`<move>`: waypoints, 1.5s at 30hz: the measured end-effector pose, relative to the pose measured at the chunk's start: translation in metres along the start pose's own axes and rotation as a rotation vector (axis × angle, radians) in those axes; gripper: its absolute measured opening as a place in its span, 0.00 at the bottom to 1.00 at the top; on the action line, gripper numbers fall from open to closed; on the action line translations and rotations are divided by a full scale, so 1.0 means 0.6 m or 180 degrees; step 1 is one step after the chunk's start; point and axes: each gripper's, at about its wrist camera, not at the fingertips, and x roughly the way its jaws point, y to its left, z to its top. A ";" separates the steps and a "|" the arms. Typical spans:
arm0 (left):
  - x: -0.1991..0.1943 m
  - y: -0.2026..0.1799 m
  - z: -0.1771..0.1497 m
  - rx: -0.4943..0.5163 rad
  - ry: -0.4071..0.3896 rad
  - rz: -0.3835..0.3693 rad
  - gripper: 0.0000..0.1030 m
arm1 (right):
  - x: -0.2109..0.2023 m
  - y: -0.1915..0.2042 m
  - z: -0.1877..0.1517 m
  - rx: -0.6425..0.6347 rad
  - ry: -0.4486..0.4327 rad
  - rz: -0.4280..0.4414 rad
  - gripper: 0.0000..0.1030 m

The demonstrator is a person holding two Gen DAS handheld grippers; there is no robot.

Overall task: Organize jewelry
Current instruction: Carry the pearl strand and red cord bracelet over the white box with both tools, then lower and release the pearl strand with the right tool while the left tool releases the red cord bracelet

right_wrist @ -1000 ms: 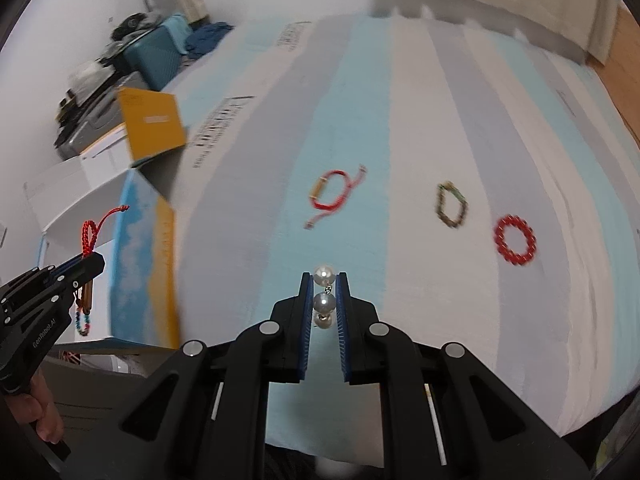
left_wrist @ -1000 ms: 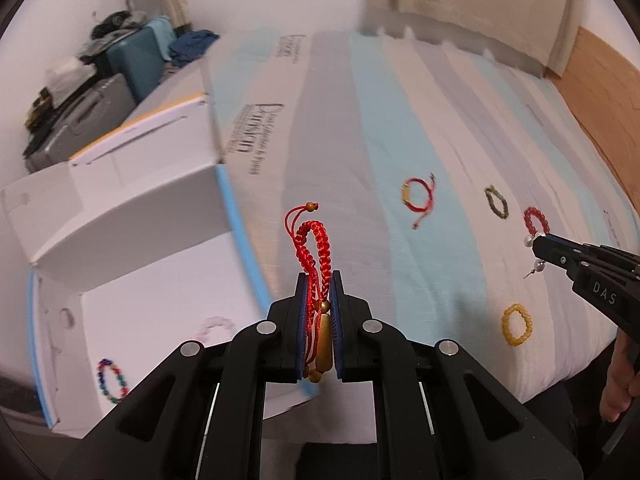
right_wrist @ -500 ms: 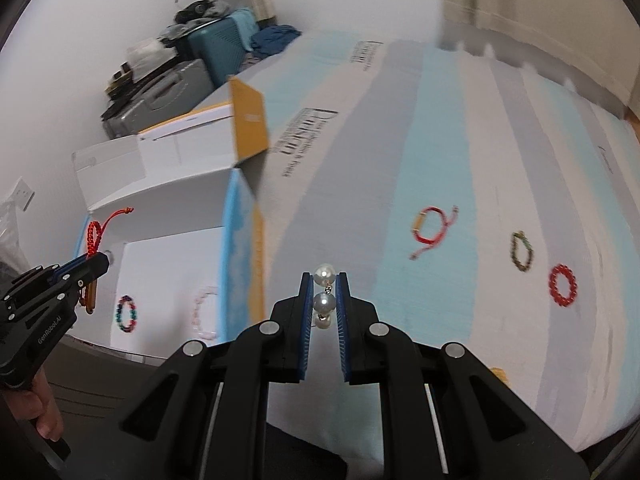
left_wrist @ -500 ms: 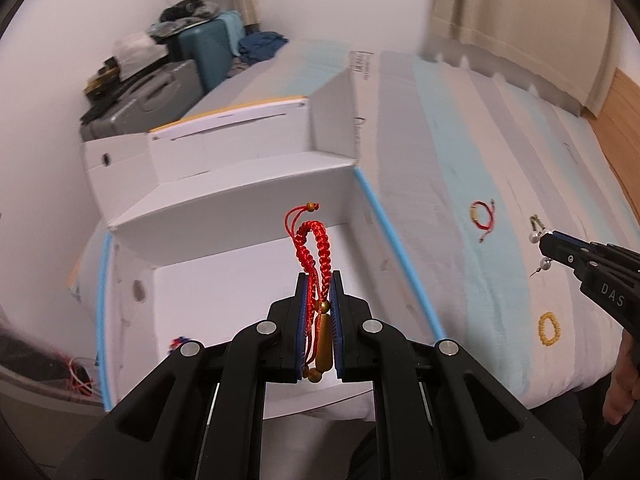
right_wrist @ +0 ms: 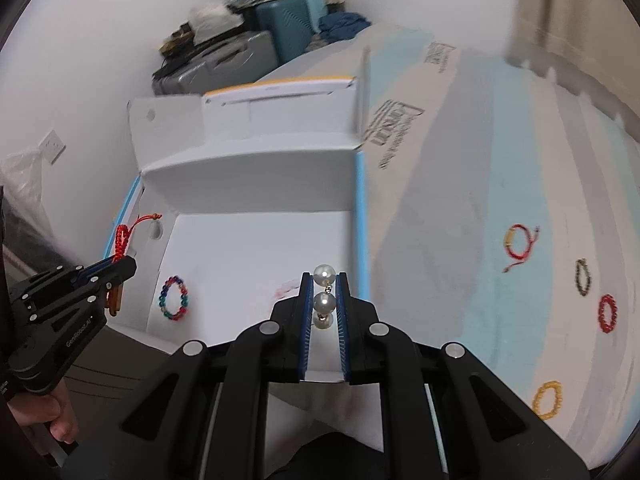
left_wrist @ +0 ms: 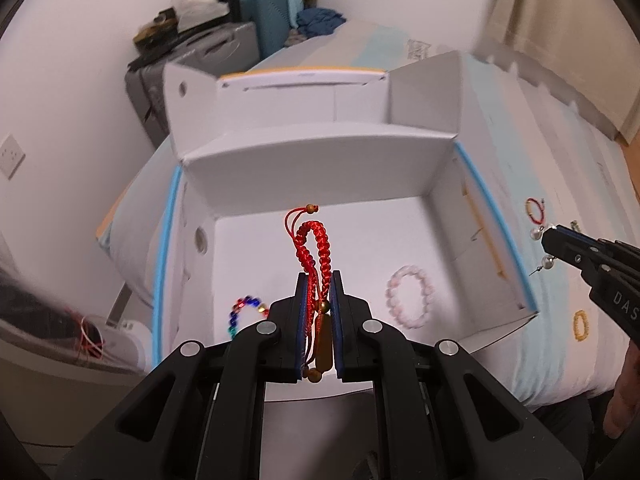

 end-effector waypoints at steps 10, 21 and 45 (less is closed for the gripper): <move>0.087 0.058 -0.019 -0.0200 0.0438 -0.0059 0.09 | 0.100 0.047 -0.006 -0.0102 0.0462 0.0096 0.10; 0.173 0.075 -0.031 -0.0238 0.0837 -0.0134 0.09 | 0.185 0.054 -0.012 -0.0099 0.0878 0.0095 0.10; 0.210 0.089 -0.038 -0.0234 0.1026 0.0072 0.13 | 0.238 0.069 -0.028 -0.0114 0.1126 0.0015 0.13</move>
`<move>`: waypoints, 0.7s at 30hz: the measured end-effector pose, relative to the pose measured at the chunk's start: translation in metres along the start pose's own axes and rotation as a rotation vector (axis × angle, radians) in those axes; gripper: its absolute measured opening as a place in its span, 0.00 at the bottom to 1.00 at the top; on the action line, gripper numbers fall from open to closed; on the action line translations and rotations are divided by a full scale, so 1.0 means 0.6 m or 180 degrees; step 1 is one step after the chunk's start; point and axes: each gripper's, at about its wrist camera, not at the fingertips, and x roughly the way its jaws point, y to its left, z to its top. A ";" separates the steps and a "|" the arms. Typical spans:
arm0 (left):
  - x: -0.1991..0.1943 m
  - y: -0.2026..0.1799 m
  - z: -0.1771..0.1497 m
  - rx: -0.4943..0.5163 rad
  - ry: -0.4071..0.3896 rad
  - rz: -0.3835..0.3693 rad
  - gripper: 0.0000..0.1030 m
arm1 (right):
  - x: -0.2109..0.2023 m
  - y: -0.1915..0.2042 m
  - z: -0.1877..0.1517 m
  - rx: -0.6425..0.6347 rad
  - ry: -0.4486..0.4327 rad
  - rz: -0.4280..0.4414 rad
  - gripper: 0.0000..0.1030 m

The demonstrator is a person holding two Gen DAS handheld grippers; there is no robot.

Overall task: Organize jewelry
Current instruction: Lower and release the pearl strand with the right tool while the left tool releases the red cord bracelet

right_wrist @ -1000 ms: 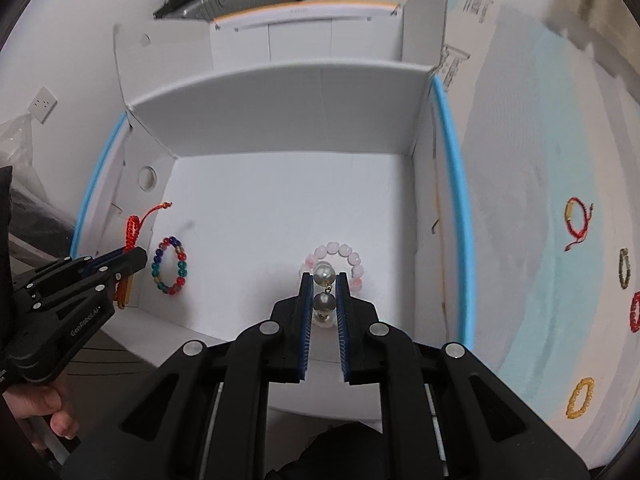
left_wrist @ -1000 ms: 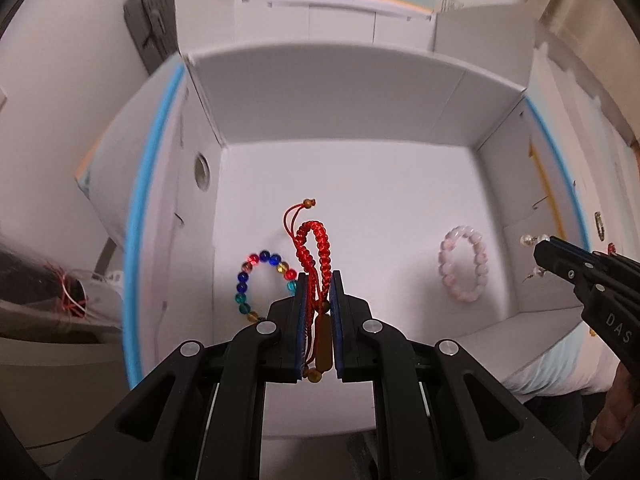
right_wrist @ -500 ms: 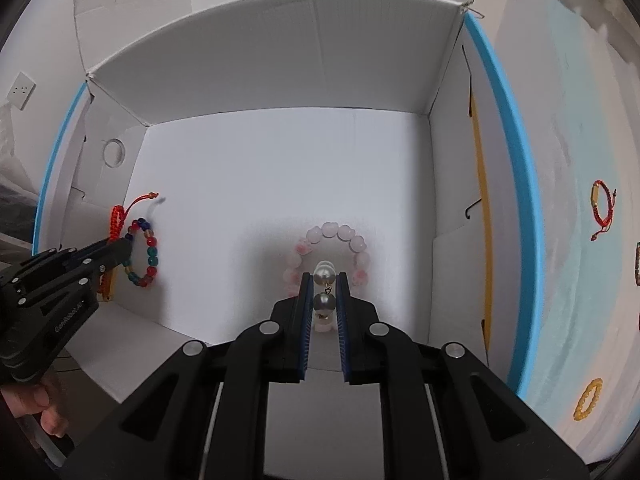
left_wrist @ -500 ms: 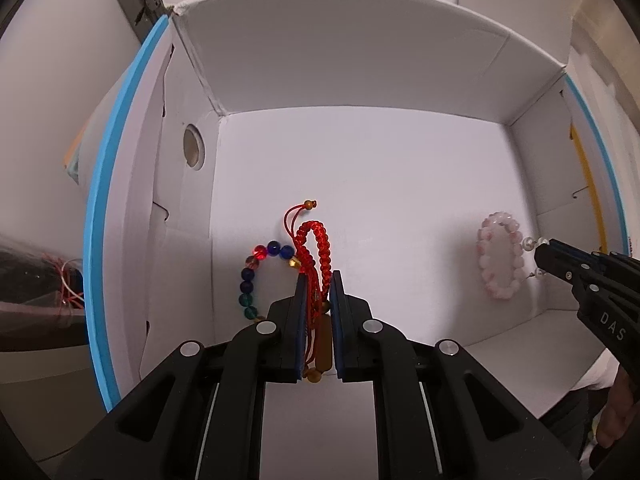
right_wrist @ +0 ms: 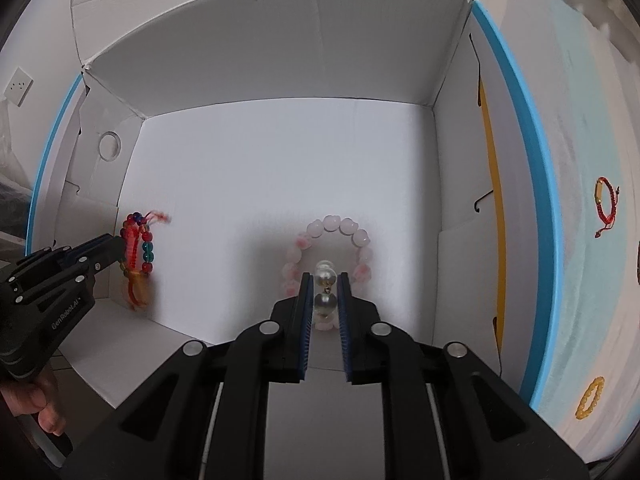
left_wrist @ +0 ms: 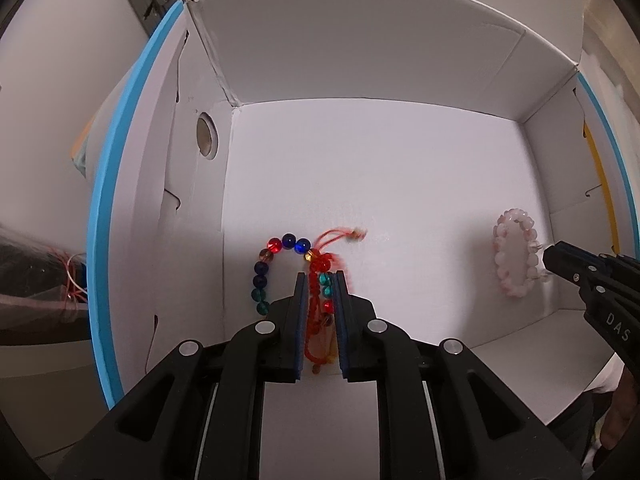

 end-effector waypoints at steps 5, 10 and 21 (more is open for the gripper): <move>-0.016 0.007 -0.008 -0.0038 -0.0090 0.0040 0.35 | -0.004 -0.002 -0.008 0.0039 -0.0051 0.0027 0.33; -0.043 0.011 -0.015 -0.0100 -0.0250 0.0036 0.52 | -0.020 0.000 -0.015 0.0018 -0.0160 0.0131 0.50; -0.105 -0.003 -0.015 -0.0116 -0.0591 0.0152 0.82 | -0.110 -0.015 -0.028 -0.0007 -0.0613 0.0286 0.76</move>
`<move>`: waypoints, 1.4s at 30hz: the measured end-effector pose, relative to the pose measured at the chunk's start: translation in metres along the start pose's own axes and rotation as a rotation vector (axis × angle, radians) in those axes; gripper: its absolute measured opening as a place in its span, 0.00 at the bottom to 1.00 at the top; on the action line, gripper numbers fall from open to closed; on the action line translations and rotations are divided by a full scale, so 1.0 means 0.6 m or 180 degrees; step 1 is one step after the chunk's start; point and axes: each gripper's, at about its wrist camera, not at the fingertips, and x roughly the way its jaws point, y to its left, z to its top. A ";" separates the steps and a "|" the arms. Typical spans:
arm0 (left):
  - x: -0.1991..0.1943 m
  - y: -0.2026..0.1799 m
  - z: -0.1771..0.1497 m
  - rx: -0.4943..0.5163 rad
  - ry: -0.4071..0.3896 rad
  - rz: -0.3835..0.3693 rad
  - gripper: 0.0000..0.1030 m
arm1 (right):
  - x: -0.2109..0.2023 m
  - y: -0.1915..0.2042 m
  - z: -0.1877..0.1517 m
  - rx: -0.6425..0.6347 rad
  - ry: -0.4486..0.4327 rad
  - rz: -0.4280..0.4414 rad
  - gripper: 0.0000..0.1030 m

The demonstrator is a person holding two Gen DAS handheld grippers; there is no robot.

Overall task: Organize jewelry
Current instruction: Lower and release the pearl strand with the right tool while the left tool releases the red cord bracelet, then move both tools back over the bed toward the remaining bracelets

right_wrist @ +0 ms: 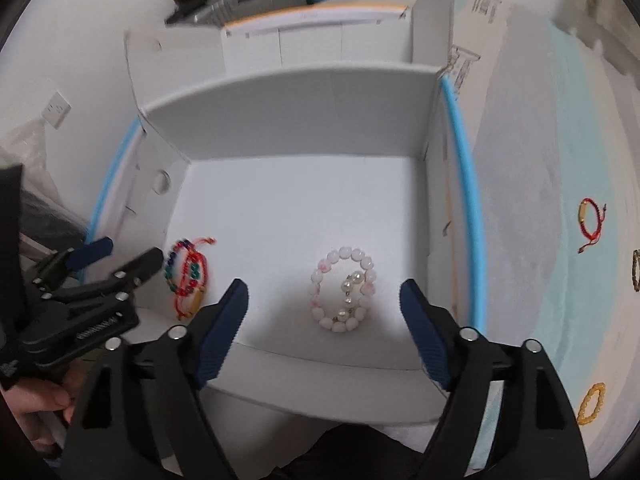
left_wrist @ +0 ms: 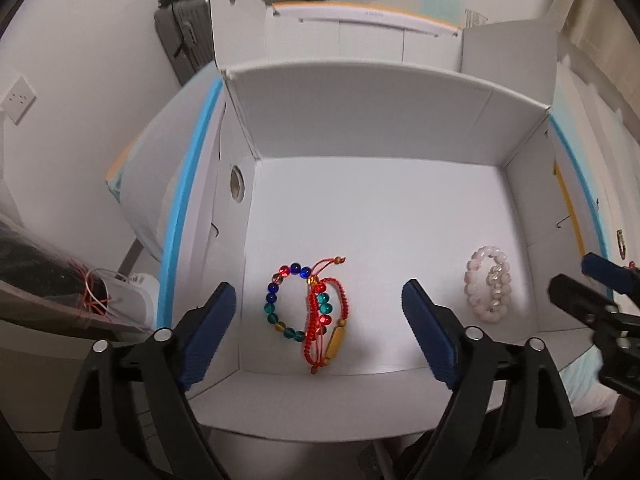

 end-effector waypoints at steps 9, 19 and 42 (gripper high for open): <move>-0.051 -0.072 -0.001 0.0124 -0.0210 -0.0074 0.94 | -0.095 -0.052 -0.016 0.0051 -0.0304 -0.0134 0.88; -0.121 -0.187 0.000 0.0327 -0.0509 -0.0295 0.94 | -0.184 -0.136 -0.052 0.0217 -0.0586 -0.0370 0.91; -0.110 -0.562 0.035 0.1223 -0.0499 -0.0858 0.94 | -0.312 -0.528 -0.144 0.1200 -0.0700 -0.0965 0.91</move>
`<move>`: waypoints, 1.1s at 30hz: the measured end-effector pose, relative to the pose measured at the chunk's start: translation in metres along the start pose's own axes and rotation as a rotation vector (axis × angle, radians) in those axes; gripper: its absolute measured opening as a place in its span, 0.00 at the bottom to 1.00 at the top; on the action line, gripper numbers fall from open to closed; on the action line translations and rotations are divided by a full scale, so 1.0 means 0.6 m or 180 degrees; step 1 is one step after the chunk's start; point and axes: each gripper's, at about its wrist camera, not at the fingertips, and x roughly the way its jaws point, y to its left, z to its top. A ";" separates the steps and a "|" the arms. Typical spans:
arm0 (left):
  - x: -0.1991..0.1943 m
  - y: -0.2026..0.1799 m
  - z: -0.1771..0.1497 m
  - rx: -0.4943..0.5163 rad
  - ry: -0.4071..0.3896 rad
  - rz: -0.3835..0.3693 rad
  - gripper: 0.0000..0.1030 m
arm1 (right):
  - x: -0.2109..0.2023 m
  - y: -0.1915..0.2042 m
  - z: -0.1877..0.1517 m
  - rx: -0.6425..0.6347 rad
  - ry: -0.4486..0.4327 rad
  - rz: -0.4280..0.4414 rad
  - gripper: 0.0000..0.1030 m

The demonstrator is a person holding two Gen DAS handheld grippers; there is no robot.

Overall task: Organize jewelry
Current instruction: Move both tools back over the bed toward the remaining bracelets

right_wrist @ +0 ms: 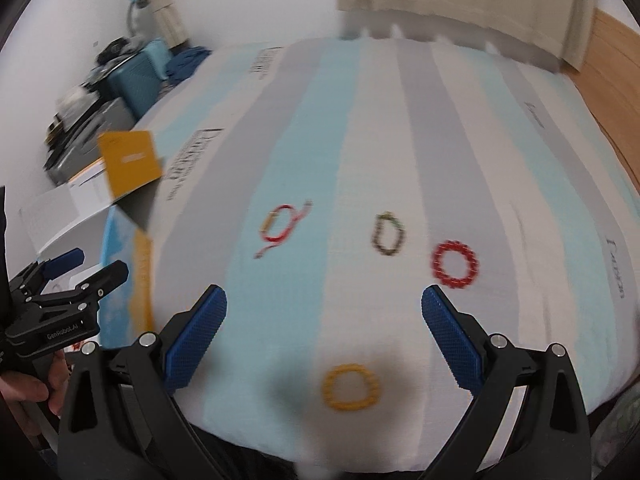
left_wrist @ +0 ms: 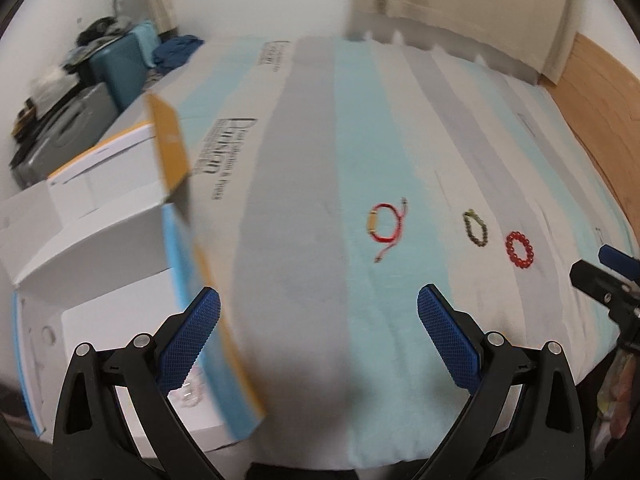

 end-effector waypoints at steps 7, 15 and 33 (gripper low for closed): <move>0.079 -0.066 0.028 0.0157 0.0141 -0.0096 0.94 | 0.035 -0.095 -0.003 0.0260 0.0144 -0.0130 0.91; 0.171 -0.116 0.061 0.0264 0.0247 -0.0220 0.94 | 0.085 -0.131 -0.050 0.0334 0.0336 -0.0150 0.91; 0.367 -0.138 0.089 0.0459 0.0371 -0.0098 0.93 | 0.212 -0.087 -0.204 0.0157 0.0725 -0.0138 0.89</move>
